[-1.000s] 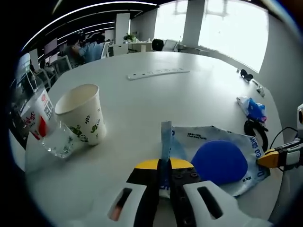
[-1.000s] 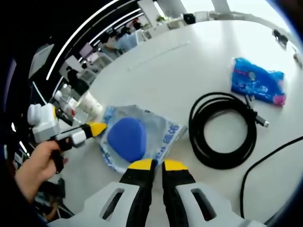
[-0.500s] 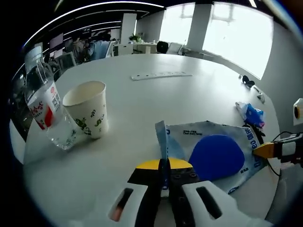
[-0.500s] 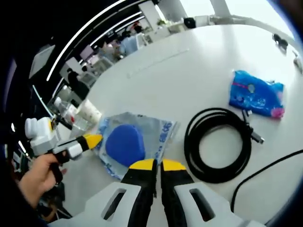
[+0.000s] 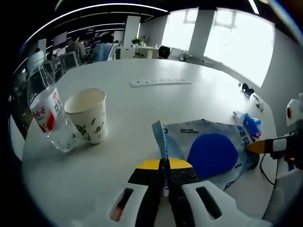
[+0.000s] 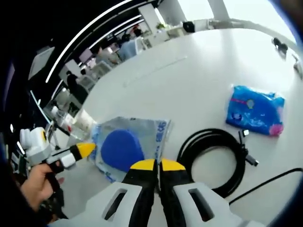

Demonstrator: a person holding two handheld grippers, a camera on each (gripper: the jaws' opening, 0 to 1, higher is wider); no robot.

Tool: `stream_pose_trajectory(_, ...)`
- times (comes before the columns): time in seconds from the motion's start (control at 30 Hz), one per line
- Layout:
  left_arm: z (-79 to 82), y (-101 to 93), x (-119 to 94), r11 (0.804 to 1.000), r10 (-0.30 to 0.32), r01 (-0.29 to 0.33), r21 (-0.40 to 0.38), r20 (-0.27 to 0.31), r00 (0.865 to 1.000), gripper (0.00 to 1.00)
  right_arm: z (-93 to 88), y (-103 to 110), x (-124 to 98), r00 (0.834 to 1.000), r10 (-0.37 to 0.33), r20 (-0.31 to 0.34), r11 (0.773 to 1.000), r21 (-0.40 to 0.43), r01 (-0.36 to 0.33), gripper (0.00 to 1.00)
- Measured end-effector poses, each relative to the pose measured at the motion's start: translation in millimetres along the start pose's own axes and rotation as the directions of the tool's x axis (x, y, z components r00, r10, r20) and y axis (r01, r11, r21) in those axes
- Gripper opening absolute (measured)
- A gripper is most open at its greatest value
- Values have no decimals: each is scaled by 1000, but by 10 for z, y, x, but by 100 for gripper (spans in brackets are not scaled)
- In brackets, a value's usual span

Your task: Arrange the tabletop items into an orderly group along one side of the table until the central work area is clear of visible clutter.

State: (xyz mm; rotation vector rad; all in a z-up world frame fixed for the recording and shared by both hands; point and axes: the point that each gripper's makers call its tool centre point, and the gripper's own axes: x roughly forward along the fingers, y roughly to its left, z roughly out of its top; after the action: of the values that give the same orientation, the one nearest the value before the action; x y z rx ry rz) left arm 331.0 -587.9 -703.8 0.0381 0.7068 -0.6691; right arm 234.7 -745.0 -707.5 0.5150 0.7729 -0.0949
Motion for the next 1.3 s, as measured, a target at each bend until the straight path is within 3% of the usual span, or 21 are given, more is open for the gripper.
stream_pose_trajectory(0.57,96,-56,36,1000,12,-11,-29,20,1000,1,303,-66,68,1000,-16,21,1000,-13,16,0)
stream_pose_trajectory(1.3,160,-18,6,997,27,-24,-69,33,999,2,488,-31,213,999,-31,15,998,-49,32,0)
